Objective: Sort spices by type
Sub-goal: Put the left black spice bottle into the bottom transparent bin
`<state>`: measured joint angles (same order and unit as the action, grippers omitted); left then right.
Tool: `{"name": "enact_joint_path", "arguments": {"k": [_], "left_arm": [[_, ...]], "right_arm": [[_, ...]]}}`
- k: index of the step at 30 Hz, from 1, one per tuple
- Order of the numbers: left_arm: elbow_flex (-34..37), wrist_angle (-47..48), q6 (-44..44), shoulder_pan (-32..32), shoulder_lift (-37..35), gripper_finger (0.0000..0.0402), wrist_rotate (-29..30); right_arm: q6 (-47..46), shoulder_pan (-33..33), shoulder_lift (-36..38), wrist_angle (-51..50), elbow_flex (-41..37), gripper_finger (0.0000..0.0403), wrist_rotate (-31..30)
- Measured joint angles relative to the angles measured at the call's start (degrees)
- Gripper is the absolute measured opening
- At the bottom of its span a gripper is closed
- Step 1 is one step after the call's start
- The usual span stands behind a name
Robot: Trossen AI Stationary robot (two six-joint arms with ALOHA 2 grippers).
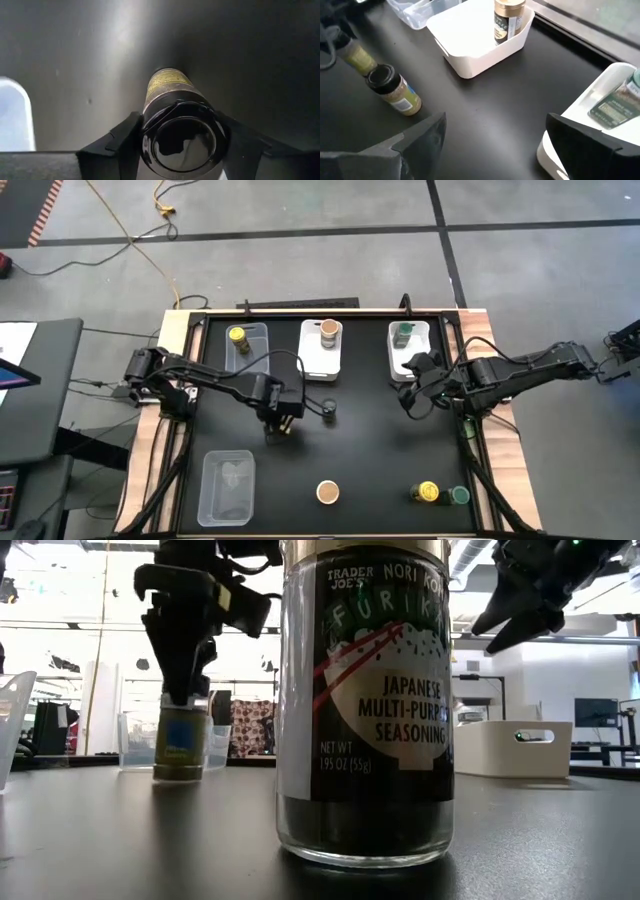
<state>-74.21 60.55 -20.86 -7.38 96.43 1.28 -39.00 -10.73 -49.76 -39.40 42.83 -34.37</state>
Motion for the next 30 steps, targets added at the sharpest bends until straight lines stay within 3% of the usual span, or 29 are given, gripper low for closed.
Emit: {"name": "enact_joint_path", "arguments": {"k": [7,15,21,30], "left_arm": [[-3.21,2.62,8.85,-2.03,-4.81,0.0207,-0.07],[-7.44,13.47,7.11,-10.50,-14.58,0.0206,0.79],[-10.52,18.43,-1.89,-21.06,-17.73,0.0206,2.77],[-10.85,21.25,-19.38,-35.08,-15.61,0.0206,4.33]], "right_arm": [[-10.18,-0.05,-0.15,0.26,0.00,0.0372,0.00],[-16.89,-0.05,-0.22,0.83,0.00,0.0372,0.00],[-20.84,-0.05,-0.22,0.83,0.00,0.0372,0.00],[-21.67,-0.05,-0.22,0.90,0.00,0.0372,-0.01]]}}
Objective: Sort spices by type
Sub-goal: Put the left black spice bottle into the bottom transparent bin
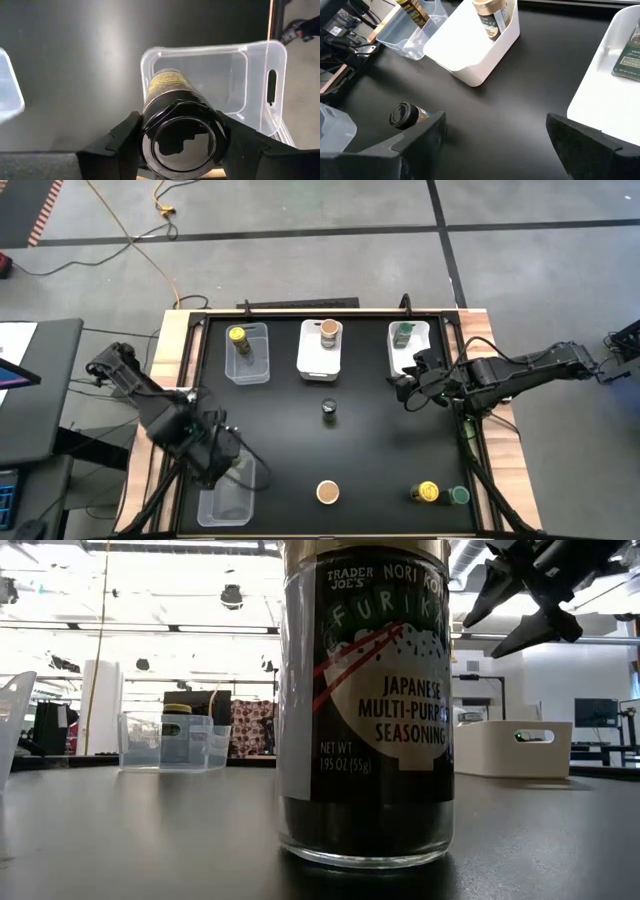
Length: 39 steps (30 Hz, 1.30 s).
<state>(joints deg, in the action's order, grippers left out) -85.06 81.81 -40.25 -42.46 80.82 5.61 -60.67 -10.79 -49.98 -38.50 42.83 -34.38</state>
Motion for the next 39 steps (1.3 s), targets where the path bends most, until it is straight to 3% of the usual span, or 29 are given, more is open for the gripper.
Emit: {"name": "enact_joint_path", "arguments": {"k": [9,27,39], "left_arm": [[6.48,-7.18,-5.18,-7.93,1.75,0.0206,0.61],[21.17,-17.31,-3.51,-8.44,1.66,0.0206,-2.40],[24.83,-20.05,-1.88,-8.41,1.57,0.0206,-3.79]], "right_arm": [[-0.85,0.04,0.00,0.02,0.00,0.0372,-0.03],[-2.93,0.04,0.00,0.00,0.00,0.0372,-0.09],[-4.01,0.00,-0.02,0.42,0.00,0.0372,-0.18]]}}
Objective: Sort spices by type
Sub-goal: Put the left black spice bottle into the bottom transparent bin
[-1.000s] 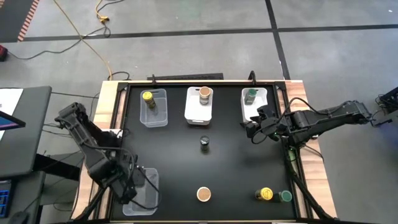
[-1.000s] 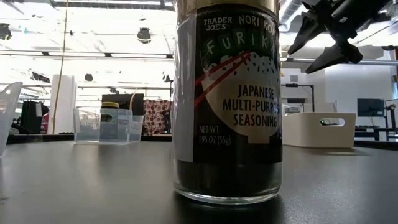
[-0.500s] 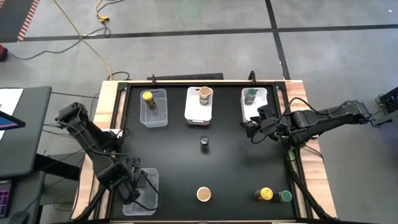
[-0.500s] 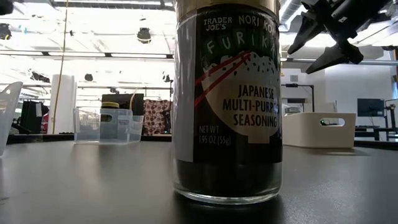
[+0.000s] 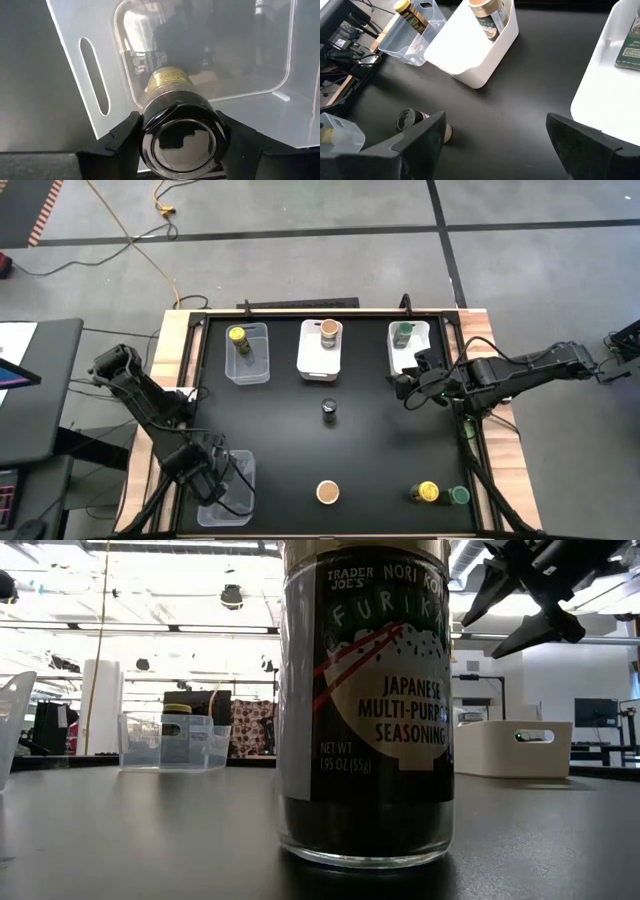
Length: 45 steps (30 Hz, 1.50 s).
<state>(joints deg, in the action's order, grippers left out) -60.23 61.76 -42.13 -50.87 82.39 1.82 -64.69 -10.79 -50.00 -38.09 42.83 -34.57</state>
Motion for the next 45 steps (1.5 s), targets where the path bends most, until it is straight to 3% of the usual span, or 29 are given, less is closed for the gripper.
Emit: {"name": "enact_joint_path", "arguments": {"k": [21,30,45], "left_arm": [[0.58,-0.02,-0.59,1.84,-3.65,0.0206,1.42],[4.19,-5.43,-4.19,1.86,-4.20,0.0206,-0.68],[3.34,-1.68,-4.26,1.86,-4.07,0.0206,0.35]], "right_arm": [[0.20,0.00,0.00,0.83,0.00,0.0372,0.00],[0.31,0.00,0.00,0.81,0.00,0.0372,0.00],[0.24,0.00,0.00,0.81,0.00,0.0372,0.00]]}}
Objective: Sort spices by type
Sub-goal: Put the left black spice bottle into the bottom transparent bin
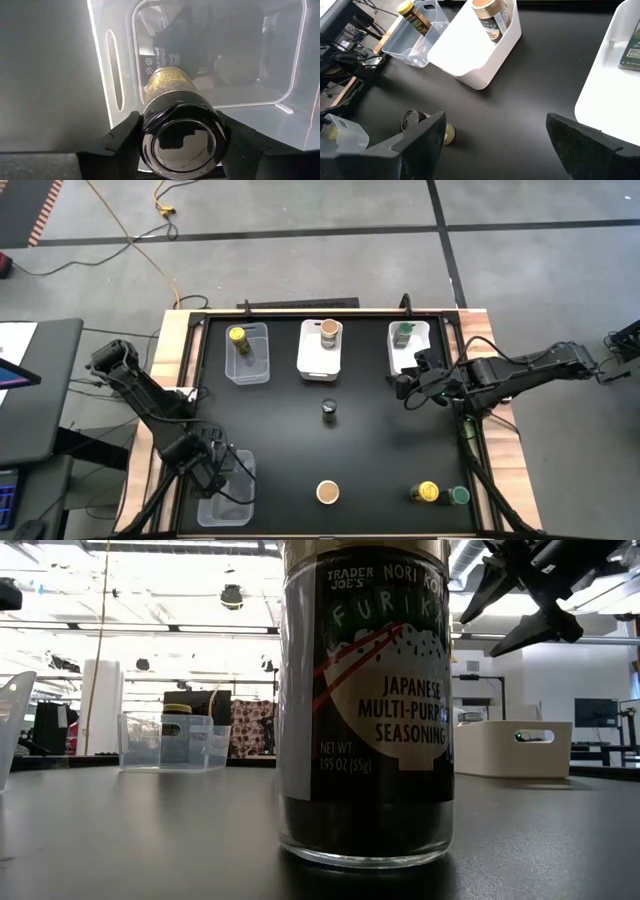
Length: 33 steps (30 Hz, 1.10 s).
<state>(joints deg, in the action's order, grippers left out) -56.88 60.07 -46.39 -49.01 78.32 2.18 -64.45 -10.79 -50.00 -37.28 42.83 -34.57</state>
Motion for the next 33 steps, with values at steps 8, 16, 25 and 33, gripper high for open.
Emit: {"name": "enact_joint_path", "arguments": {"k": [8,16,25,33], "left_arm": [[0.00,0.00,-0.45,0.00,0.00,0.0214,-0.06],[0.00,-0.69,4.55,0.00,0.00,0.0239,-2.74],[-0.04,-1.07,4.70,0.00,0.00,0.0240,-3.00],[-0.07,1.66,2.21,1.77,0.00,0.0240,-3.74]], "right_arm": [[0.00,0.00,0.00,-0.02,0.00,0.0372,0.00],[-0.02,0.00,0.00,0.00,0.00,0.0372,0.00],[-0.02,0.00,0.02,-0.02,0.00,0.0372,0.00],[-0.02,0.00,0.00,0.00,0.00,0.0372,-0.05]]}}
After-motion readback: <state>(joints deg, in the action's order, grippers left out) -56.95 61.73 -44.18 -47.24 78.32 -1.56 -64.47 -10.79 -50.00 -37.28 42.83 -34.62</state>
